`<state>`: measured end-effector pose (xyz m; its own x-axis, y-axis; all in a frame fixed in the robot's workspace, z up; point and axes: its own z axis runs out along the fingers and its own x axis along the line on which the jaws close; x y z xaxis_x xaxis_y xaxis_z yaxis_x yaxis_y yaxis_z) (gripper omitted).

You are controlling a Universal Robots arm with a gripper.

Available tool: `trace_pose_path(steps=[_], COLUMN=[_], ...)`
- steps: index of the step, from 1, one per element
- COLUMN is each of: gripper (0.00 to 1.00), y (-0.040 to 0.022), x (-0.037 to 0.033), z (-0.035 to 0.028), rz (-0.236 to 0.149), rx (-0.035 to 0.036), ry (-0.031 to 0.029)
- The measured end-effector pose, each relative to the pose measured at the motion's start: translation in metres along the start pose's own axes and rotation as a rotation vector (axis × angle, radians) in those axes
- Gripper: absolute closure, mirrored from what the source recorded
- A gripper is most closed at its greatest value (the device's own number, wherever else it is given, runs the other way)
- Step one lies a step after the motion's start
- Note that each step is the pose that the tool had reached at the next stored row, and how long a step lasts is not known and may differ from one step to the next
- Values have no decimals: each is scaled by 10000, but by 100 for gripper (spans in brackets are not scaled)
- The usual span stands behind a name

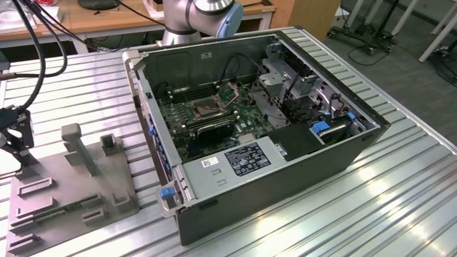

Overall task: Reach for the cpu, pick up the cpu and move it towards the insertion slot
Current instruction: 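Pick up the cpu and move it towards the insertion slot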

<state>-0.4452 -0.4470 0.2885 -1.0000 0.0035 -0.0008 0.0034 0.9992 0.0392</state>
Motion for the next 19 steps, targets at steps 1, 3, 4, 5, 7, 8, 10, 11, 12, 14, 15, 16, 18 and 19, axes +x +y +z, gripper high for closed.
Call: trace_pose_path(steps=[1, 3, 4, 5, 7, 8, 10, 11, 12, 14, 15, 16, 18, 19], gripper=[45, 45, 45, 45, 45, 45, 45, 45, 45, 45, 45, 45, 45, 45], y=[1, 2, 2, 3, 3, 4, 4, 5, 5, 5, 6, 6, 7, 7], x=[0, 0, 0, 0, 0, 0, 0, 0, 0, 0, 0, 0, 0, 0], z=[-14, -39, -50, -62, -83, -92, -110, -117, -126, -139, -147, -155, -173, -181], rz=[0, 0, 0, 0, 0, 0, 0, 0, 0, 0, 0, 0, 0, 0], rx=[-1, -1, -1, 0, -1, -1, -1, -1, -1, -1, 0, -1, 0, 0], ry=[-1, -1, -1, 0, 0, -1, 0, -1, 1, -1, 0, -1, 1, 0])
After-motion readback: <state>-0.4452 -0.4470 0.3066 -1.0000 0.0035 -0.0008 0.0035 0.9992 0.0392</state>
